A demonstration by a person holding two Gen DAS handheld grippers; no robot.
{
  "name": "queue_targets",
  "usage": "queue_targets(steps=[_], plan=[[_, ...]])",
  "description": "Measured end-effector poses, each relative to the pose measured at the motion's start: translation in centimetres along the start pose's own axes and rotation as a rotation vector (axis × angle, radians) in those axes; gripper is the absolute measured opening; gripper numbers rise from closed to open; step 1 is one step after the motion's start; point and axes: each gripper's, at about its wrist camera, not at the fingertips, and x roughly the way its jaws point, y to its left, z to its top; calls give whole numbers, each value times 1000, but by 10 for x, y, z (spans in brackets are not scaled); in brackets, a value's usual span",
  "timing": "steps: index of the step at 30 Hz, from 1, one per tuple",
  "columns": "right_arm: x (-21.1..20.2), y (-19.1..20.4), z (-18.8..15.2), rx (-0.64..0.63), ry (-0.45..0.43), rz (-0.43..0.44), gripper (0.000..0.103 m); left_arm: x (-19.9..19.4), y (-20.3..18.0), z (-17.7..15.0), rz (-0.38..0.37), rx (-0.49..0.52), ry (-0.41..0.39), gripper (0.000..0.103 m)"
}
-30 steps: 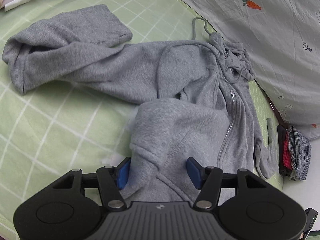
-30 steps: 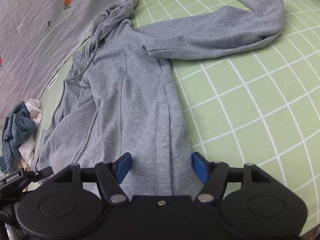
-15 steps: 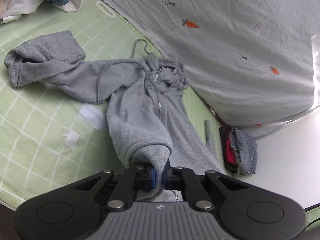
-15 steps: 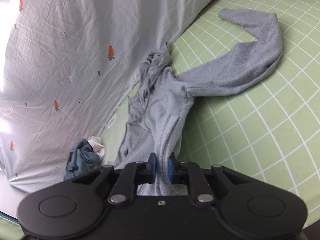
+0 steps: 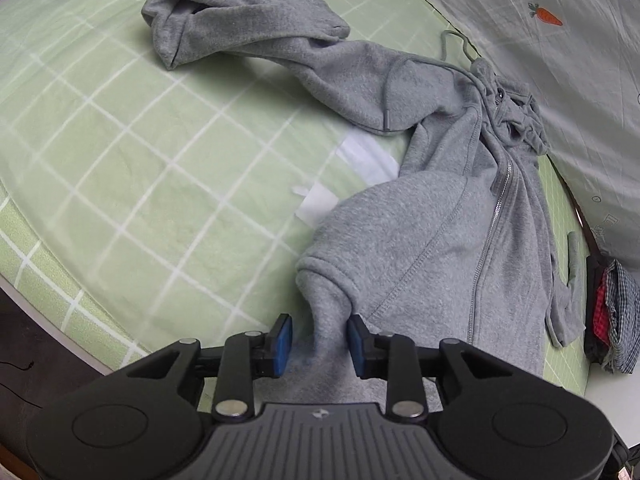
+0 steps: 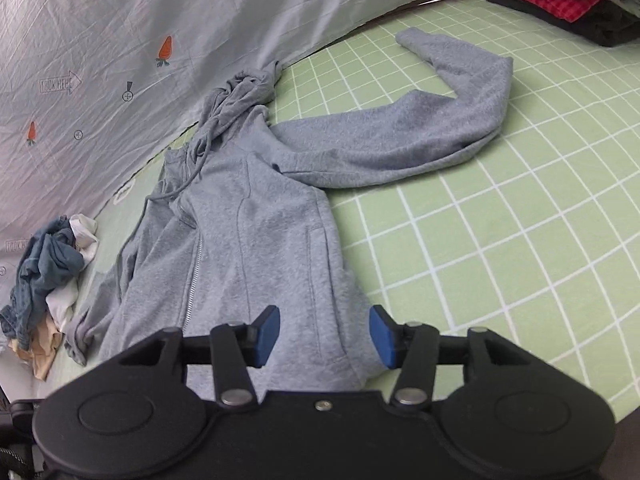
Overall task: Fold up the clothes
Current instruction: 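Open both grippers and release the hem onto the mat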
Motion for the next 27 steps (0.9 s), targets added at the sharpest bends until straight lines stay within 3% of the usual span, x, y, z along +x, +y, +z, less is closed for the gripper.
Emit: queue_targets(steps=[2, 4, 8, 12, 16, 21, 27], plan=[[2, -3, -2, -30, 17, -45, 57, -2, 2, -1, -3, -6, 2, 33], [5, 1, -5, -113, 43, -112, 74, 0, -3, 0, 9, 13, 2, 34], [14, 14, -20, -323, 77, -197, 82, 2, -15, 0, 21, 65, 0, 50], [19, 21, -36, -429, 96, -215, 98, 5, -27, -2, 36, 121, -6, 64], [25, 30, -50, -524, 110, -258, 98, 8, -39, -5, 79, 178, -5, 68], [31, 32, -55, -527, 88, -286, 98, 9, -42, -7, 98, 196, -8, 70], [29, 36, -41, -489, 4, -277, 98, 8, -43, -7, 120, 210, -12, 70]])
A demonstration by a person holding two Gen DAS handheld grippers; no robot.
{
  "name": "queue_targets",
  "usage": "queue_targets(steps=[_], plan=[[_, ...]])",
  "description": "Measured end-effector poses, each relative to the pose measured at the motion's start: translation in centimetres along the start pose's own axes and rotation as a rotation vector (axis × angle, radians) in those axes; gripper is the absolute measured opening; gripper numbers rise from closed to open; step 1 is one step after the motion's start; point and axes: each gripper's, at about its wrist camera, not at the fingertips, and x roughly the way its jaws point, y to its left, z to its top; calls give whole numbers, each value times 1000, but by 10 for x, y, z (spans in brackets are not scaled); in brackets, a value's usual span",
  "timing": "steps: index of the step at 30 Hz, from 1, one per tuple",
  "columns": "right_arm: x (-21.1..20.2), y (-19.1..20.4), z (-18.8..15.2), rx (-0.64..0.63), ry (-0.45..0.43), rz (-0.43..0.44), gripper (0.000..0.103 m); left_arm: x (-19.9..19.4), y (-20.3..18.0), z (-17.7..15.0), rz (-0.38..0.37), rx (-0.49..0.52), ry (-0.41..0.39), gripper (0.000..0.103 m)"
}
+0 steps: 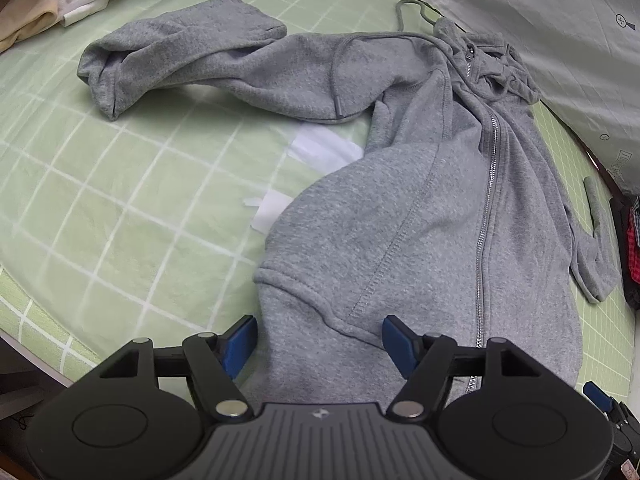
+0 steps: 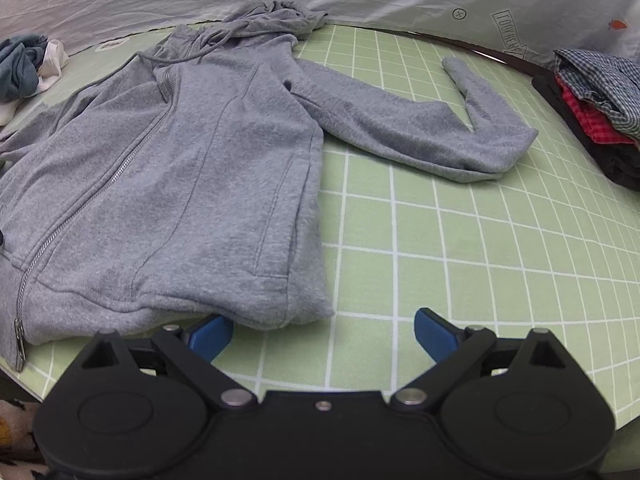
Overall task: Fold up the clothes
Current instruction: 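Open both grippers and release the hem onto the mat, then grasp the hoodie hem again with the left gripper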
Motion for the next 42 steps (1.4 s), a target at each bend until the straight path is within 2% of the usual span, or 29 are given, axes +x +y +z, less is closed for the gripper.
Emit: queue_targets(steps=[6, 13, 16, 18, 21, 26, 28, 32, 37, 42], plan=[[-6, 8, 17, -24, -100, 11, 98, -2, 4, 1, -5, -19, -9, 70], [6, 26, 45, -71, -158, 34, 99, -2, 2, 0, 3, -9, -14, 68], [17, 37, 62, -87, -173, 37, 99, -2, 1, 0, 1, 0, -18, 55], [26, 42, 73, -92, -166, 31, 99, 1, 4, 2, -49, -26, -5, 36], [42, 50, 87, -99, -146, 15, 99, 2, 2, 6, -71, -28, -4, 23], [65, 53, 106, -85, -137, -41, 99, 6, -2, 15, -82, -26, -2, 19], [65, 49, 110, -73, -119, -38, 100, 8, -2, 17, -79, -38, 11, 19], [47, 41, 97, -78, -126, -39, 100, 11, -1, 17, -76, -46, 23, 19], [27, 31, 60, -81, -125, -99, 100, 11, 7, 15, -106, -76, 24, 21], [12, 32, 31, -135, -110, -215, 100, 11, 11, 14, -118, -118, 27, 22]])
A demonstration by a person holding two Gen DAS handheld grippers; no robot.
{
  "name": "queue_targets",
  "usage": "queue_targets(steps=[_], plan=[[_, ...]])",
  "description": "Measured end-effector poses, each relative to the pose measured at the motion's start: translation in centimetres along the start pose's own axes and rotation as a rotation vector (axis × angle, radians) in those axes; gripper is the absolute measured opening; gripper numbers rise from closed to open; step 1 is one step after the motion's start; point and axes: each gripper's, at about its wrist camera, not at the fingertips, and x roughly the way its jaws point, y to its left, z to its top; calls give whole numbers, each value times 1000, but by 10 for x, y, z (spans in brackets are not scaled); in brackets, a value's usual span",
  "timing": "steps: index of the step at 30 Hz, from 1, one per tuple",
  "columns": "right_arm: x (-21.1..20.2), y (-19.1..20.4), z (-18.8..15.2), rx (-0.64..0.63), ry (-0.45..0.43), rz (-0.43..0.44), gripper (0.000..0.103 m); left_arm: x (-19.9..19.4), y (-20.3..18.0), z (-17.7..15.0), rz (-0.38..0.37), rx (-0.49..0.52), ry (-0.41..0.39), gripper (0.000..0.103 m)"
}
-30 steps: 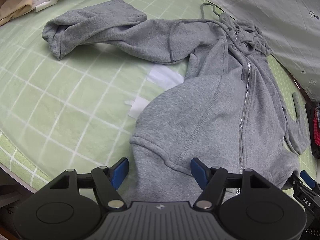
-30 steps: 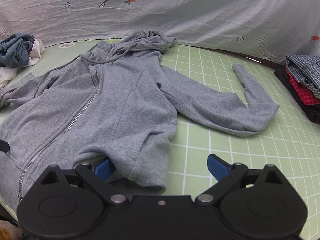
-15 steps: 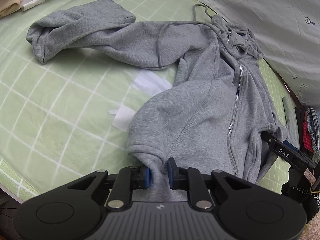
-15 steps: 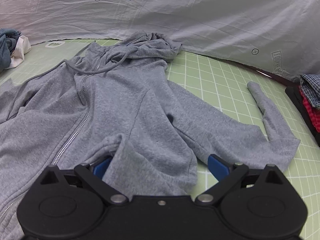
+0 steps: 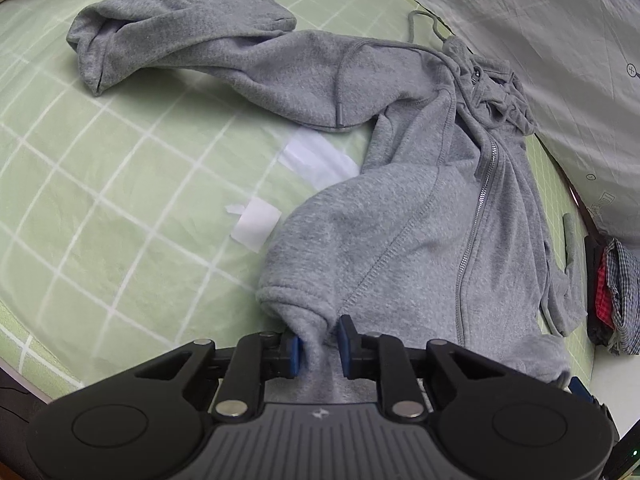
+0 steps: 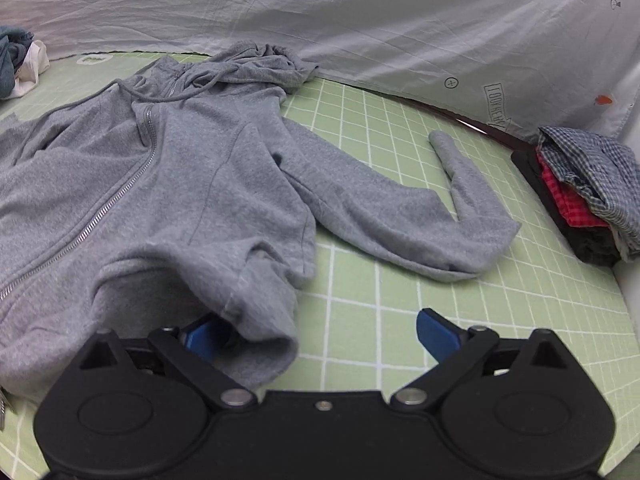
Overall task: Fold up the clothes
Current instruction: 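Grasp the hoodie hem again with the left gripper, then grasp the hem with the right gripper while the left gripper holds the hem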
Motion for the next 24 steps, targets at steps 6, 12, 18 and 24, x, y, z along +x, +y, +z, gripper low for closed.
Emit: queue_targets(steps=[6, 12, 18, 24], plan=[[-25, 2, -25, -34, -2, -47, 85, 0, -7, -1, 29, 41, 1, 22], [-29, 3, -37, 28, 48, 57, 50, 1, -6, -2, 26, 50, 11, 23], [-30, 17, -42, 65, 51, 195, 27, 0, -9, -3, 31, 80, 19, 23], [-30, 22, -31, 78, -32, 228, 17, 0, -10, -2, 32, 107, 32, 24]])
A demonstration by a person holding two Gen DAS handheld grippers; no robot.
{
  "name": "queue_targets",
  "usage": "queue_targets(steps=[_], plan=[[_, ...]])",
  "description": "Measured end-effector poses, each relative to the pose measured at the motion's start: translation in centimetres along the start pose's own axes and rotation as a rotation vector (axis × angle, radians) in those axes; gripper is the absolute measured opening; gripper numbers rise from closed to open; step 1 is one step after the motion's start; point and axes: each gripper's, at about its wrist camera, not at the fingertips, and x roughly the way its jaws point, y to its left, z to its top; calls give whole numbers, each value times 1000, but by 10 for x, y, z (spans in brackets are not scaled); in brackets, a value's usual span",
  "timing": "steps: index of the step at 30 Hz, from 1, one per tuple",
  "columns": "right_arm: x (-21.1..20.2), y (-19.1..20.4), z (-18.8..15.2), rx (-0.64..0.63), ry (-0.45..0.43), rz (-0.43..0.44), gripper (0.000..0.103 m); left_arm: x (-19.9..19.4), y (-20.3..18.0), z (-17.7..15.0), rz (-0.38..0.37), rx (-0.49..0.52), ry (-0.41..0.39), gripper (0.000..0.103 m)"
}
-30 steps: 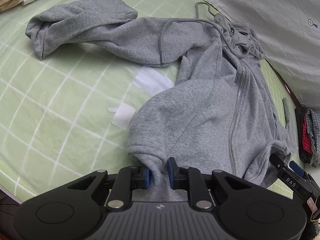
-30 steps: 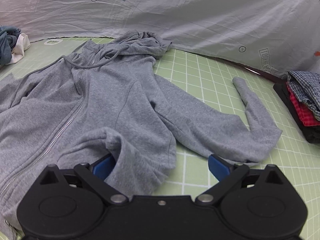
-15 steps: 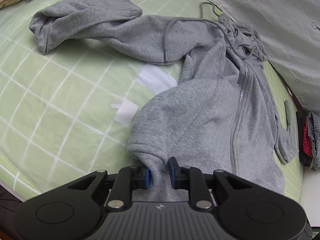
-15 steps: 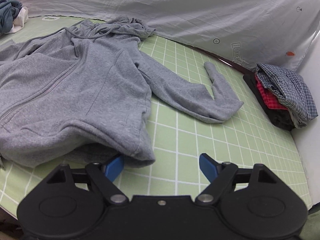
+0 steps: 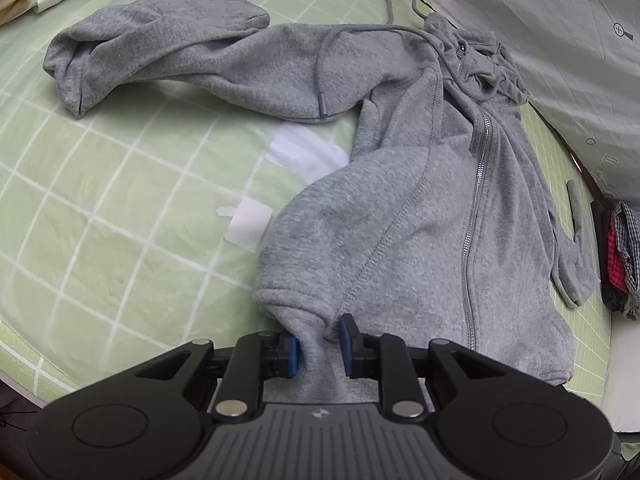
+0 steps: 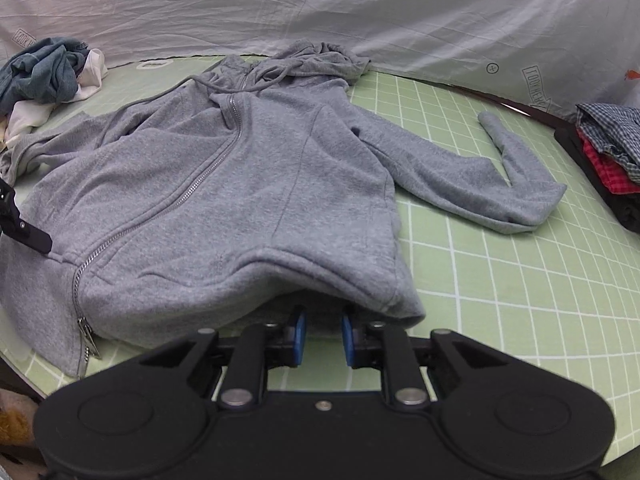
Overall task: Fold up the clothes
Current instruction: 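Grasp the hem with the right gripper while the left gripper holds the hem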
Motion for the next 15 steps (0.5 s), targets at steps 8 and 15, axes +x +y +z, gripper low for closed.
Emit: queue_targets(steps=[8, 15], plan=[[24, -3, 38, -2, -77, -13, 12, 1, -3, 1, 7, 22, 15, 24], [17, -2, 53, 29, -87, 53, 25, 1, -1, 3, -5, 12, 19, 24]])
